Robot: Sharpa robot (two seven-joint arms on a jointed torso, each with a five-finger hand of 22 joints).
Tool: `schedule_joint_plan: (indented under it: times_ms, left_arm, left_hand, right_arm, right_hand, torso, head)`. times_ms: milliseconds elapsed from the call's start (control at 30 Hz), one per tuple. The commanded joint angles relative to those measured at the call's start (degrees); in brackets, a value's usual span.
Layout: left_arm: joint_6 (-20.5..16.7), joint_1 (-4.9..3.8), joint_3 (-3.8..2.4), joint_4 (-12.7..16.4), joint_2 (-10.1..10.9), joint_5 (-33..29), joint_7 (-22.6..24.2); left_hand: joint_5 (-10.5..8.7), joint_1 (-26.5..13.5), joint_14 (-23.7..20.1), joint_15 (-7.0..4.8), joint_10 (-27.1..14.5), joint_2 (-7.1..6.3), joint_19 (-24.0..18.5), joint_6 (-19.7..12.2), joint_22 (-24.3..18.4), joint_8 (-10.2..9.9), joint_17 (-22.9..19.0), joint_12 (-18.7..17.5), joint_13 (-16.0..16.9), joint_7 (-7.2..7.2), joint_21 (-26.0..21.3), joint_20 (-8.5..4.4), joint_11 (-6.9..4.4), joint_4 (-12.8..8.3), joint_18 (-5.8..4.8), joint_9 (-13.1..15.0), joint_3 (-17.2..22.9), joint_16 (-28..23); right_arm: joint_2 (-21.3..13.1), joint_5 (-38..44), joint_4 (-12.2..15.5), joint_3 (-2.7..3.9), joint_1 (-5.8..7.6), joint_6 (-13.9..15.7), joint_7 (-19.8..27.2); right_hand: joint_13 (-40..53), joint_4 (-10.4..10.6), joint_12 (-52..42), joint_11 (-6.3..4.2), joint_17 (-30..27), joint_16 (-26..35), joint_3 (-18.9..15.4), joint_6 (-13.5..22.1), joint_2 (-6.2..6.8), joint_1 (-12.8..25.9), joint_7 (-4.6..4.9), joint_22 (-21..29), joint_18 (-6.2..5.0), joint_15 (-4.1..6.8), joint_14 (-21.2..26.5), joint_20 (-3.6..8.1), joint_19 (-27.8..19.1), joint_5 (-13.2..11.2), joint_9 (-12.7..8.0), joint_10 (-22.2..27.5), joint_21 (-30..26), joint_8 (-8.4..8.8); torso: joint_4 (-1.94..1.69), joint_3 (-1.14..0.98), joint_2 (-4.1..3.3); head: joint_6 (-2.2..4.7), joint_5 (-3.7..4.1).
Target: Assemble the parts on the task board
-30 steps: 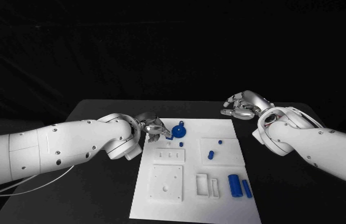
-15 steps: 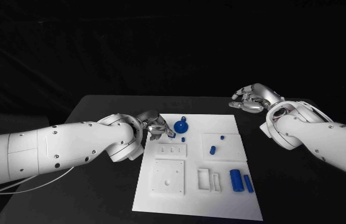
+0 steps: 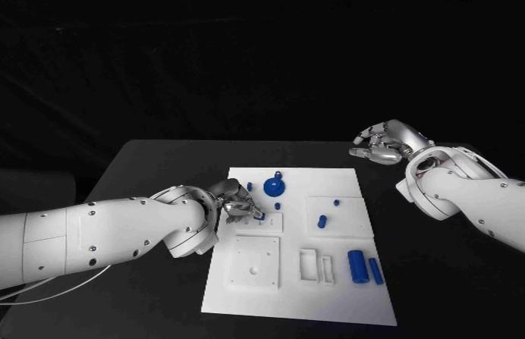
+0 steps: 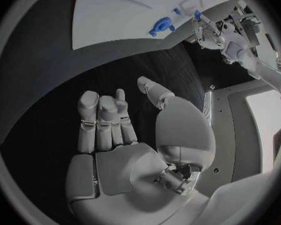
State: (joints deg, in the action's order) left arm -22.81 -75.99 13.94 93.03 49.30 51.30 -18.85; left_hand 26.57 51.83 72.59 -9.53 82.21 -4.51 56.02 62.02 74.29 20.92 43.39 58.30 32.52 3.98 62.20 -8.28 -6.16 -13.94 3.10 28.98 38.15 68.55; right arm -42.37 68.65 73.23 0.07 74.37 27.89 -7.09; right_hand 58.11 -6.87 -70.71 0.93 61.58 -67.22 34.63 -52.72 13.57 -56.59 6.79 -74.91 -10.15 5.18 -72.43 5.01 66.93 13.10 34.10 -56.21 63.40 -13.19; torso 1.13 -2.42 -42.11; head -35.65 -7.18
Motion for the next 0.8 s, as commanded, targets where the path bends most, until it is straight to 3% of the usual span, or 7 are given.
schedule_joint_plan:
  times_ms: [33, 467, 700, 800]
  left_arm:
    - [-0.74, -0.02, -0.07, 0.08, -0.09, 1.02, 0.33]
    - [3.12, 0.0, -0.07, 0.18, -0.32, 2.86, -0.93]
    - [3.11, 0.0, -0.07, -0.05, -0.43, 3.58, -1.08]
    - [2.93, 0.0, -0.07, -0.05, -0.55, 3.93, -1.3]
  left_hand:
    - [0.1, 0.62, 0.23, -0.57, -0.91, 0.12, 0.35, 8.73, 0.04, 0.29, 0.11, 0.39, 0.09, -4.95, 0.28, -6.69, -1.19, 0.26, 1.14, 11.97, -0.05, 0.45]
    - [-1.87, 0.44, 0.37, -0.69, -0.95, 0.0, 0.17, 9.98, -0.15, 1.02, 0.13, 1.98, 0.02, -5.44, 1.08, -6.91, -1.64, 0.71, 1.18, 12.94, -0.41, 1.98]
    - [-3.63, 0.53, 0.23, -0.68, -1.28, -0.27, 0.02, 10.4, -0.36, 1.67, -0.13, 2.84, -0.05, -5.75, 1.51, -6.99, -1.96, 0.97, 1.22, 13.78, -0.59, 2.54]
    - [-6.95, 0.91, 0.17, -0.69, -1.43, -0.38, -0.06, 10.32, -0.51, 1.82, -0.35, 3.2, -0.2, -5.81, 1.76, -7.04, -1.99, 1.09, 1.28, 14.12, -0.6, 2.8]
  right_arm:
    - [-0.01, 0.08, 0.05, 0.03, 0.08, -0.09, 0.59]
    - [-0.03, 0.08, 0.02, 0.03, 0.08, -0.37, 0.43]
    - [-0.01, 0.03, -0.04, 0.03, 0.08, -0.47, 0.41]
    - [0.02, 0.03, -0.07, 0.03, 0.08, -0.58, 0.34]
  right_hand:
    - [-0.05, -0.01, 0.11, 0.43, -0.09, 0.4, -0.44, 0.39, 0.05, -0.52, 1.02, -0.03, -4.85, -0.28, 0.14, 0.01, -0.3, 0.21, -0.07, 0.11, -0.36, 0.3]
    - [-0.19, 0.13, 0.11, 0.41, -0.15, 0.45, -0.57, 0.27, -0.05, -0.58, 0.99, -0.04, -4.85, -0.26, 0.17, -0.06, -0.34, 0.91, -0.19, 0.13, -0.47, 0.3]
    - [-0.25, 0.19, 0.11, 0.41, -0.17, 0.47, -0.61, 0.25, -0.08, -0.61, 0.99, -0.04, -4.85, -0.25, 0.18, -0.09, -0.35, 1.19, -0.24, 0.14, -0.51, 0.32]
    - [-0.27, 0.22, 0.11, 0.4, -0.18, 0.47, -0.63, 0.25, -0.11, -0.62, 0.99, -0.05, -4.85, -0.25, 0.19, -0.1, -0.35, 1.33, -0.27, 0.15, -0.53, 0.33]
  torso:
    - [-0.11, 0.08, -0.01]
    - [-0.14, 0.17, 0.01]
    - [-0.17, 0.18, 0.01]
    - [-0.16, 0.17, -0.01]
  head:
    - [-0.26, 0.16]
    - [-0.92, 0.25]
    - [-1.05, 0.32]
    - [-1.09, 0.31]
